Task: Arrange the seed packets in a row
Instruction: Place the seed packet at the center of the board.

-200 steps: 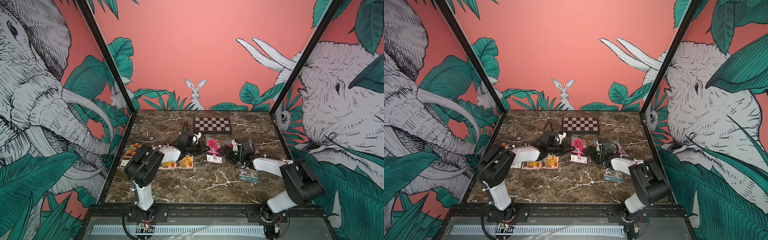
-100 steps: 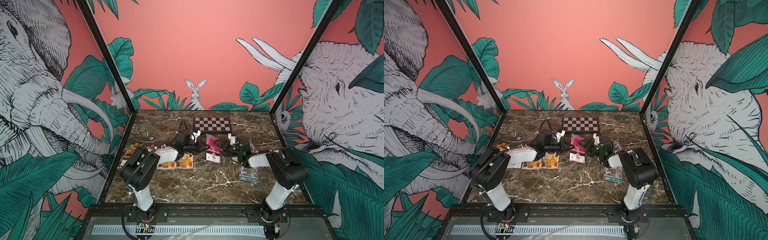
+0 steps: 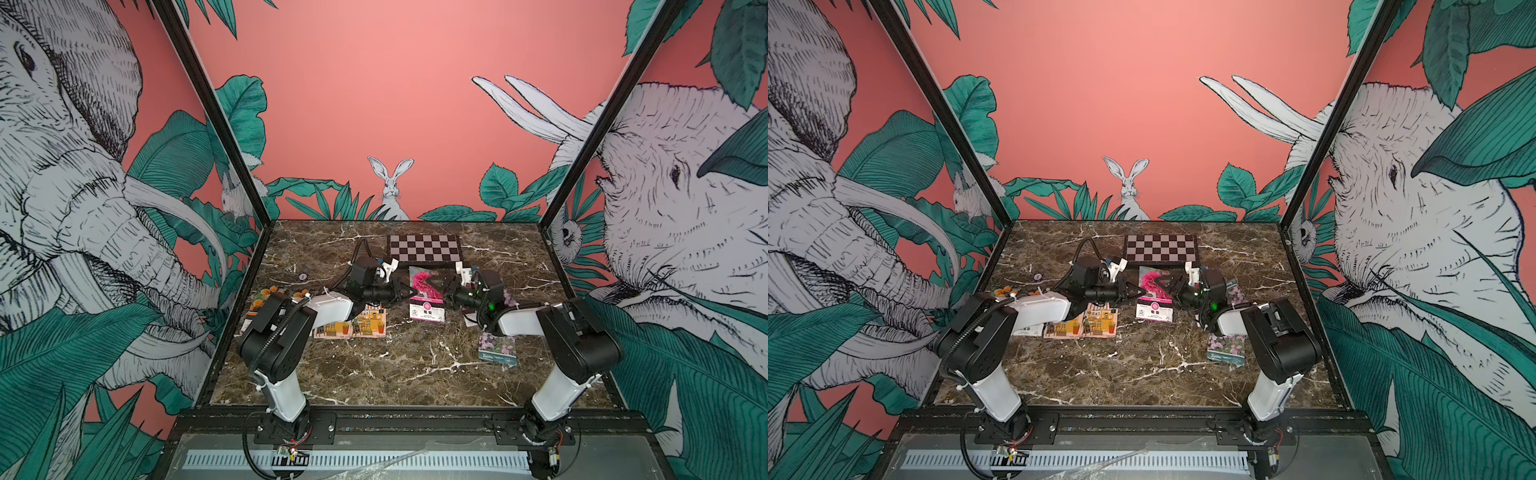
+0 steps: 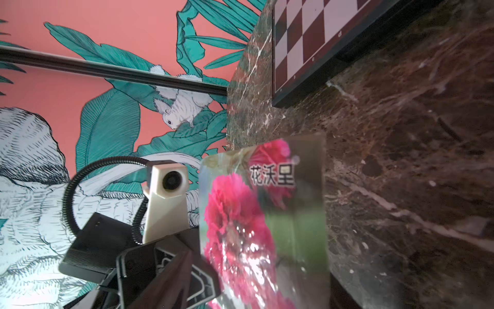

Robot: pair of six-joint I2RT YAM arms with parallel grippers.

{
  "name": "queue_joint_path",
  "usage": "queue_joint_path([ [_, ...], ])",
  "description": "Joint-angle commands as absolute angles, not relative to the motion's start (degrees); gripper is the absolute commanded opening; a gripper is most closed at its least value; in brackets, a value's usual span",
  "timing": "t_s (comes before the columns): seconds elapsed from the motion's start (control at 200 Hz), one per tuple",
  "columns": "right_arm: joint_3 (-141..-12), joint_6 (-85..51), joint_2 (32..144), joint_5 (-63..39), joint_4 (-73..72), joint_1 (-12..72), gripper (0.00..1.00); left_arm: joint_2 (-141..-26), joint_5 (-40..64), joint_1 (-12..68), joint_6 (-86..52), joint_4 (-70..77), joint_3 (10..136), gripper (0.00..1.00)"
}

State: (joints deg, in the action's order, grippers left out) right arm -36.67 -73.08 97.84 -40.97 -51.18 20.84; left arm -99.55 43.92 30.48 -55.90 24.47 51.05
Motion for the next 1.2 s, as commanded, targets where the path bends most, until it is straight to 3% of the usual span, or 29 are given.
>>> queue_joint_path([
  [0.0,-36.29,-72.57,95.50,-41.46,-51.31,20.74,0.55,-96.68,44.22,29.65,-54.60,22.85,49.97,0.00],
  [0.13,-36.74,-69.96,94.68,-40.62,-47.10,20.75,0.41,-96.73,43.46,29.51,-53.42,20.75,49.92,0.00],
  [0.49,-36.96,-67.43,94.38,-39.92,-43.36,20.74,0.18,-96.32,41.91,28.91,-51.35,17.81,48.74,0.00],
  [0.61,-36.91,-66.43,94.26,-39.47,-42.02,20.81,0.09,-96.01,41.21,28.74,-50.66,16.51,48.52,0.05],
  [0.685,-37.19,-64.89,94.09,-38.69,-39.44,20.92,0.04,-95.64,39.78,28.65,-49.33,13.58,48.69,0.19],
  [0.84,-39.23,-59.93,93.71,-34.69,-29.23,22.26,0.03,-92.63,35.02,27.97,-42.45,3.17,50.28,0.52],
  [1.195,-43.88,-56.47,97.78,-25.21,-21.35,27.66,0.03,-83.50,14.43,26.07,-28.90,-19.00,54.88,0.92],
])
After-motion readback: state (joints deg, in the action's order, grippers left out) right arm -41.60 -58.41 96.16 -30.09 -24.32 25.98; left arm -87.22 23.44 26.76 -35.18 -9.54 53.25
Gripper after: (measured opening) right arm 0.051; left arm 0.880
